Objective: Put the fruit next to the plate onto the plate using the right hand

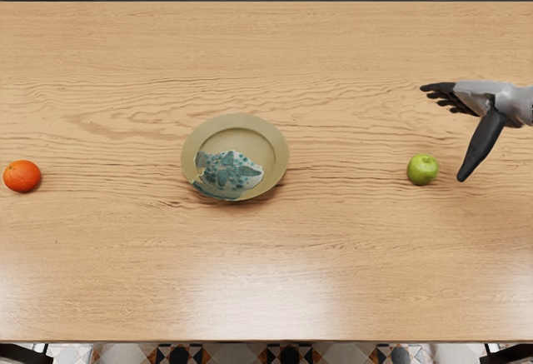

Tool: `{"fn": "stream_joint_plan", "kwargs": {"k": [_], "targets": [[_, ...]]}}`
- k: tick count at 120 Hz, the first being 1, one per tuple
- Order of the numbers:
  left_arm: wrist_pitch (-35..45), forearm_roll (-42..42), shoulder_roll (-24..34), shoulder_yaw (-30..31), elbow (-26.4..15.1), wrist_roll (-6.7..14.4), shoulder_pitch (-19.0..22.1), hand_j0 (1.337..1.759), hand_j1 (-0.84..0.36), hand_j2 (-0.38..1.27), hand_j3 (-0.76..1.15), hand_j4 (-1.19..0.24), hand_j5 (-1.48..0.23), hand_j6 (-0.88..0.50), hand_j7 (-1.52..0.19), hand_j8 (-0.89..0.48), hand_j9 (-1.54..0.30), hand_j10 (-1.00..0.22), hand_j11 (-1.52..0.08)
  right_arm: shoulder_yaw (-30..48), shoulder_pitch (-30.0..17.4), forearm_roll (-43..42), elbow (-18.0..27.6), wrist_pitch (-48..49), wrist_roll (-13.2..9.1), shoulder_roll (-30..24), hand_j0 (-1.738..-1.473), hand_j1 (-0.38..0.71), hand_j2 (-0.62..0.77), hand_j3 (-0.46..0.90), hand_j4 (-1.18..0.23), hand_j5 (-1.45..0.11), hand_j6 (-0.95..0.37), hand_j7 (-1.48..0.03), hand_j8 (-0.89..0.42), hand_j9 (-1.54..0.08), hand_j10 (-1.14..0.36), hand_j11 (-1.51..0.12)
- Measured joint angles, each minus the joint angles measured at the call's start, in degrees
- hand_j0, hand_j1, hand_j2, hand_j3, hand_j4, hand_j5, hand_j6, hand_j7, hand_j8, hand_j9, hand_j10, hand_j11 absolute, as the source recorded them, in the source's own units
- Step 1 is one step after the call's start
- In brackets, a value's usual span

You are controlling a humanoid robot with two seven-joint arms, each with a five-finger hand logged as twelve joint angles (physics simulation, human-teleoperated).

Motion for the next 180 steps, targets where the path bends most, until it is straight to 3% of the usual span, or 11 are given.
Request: {"fn": "stream_joint_plan", "kwargs": {"k": [29,98,180], "targets": [[0.0,0.0,0.0,0.0,0.0,0.0,0.0,1.658,0.35,0.0,0.0,0.0,0.0,0.0,0.0,0.0,0.0,0.0,0.0,-1.6,-4.6,-6.9,3.9,-10.8,0.0,0.1,-1.658,-0.29,-0.01,0.0,-0.06,-0.07,-0.06,-0.07,-0.06,-0.07,-0.06,-0.07],[0.0,0.0,0.0,0.0,0.0,0.0,0.0,1.658,0.35,0.0,0.0,0.0,0.0,0.0,0.0,0.0,0.0,0.0,0.0,-10.0,-5.4,-16.1,5.5,-21.8,-0.6,5.1,-1.658,0.01,-0.06,0.0,-0.31,-0.39,-0.31,-0.39,-0.31,-0.39,-0.3,-0.39],[0.0,0.0,0.0,0.0,0.0,0.0,0.0,1.658,0.35,0.0,0.0,0.0,0.0,0.0,0.0,0.0,0.0,0.0,0.0,-14.0,-5.6,-18.3,1.8,-26.6,-0.4,8.8,-1.658,0.08,-0.07,0.0,-0.37,-0.47,-0.37,-0.47,-0.37,-0.47,-0.37,-0.47]]}}
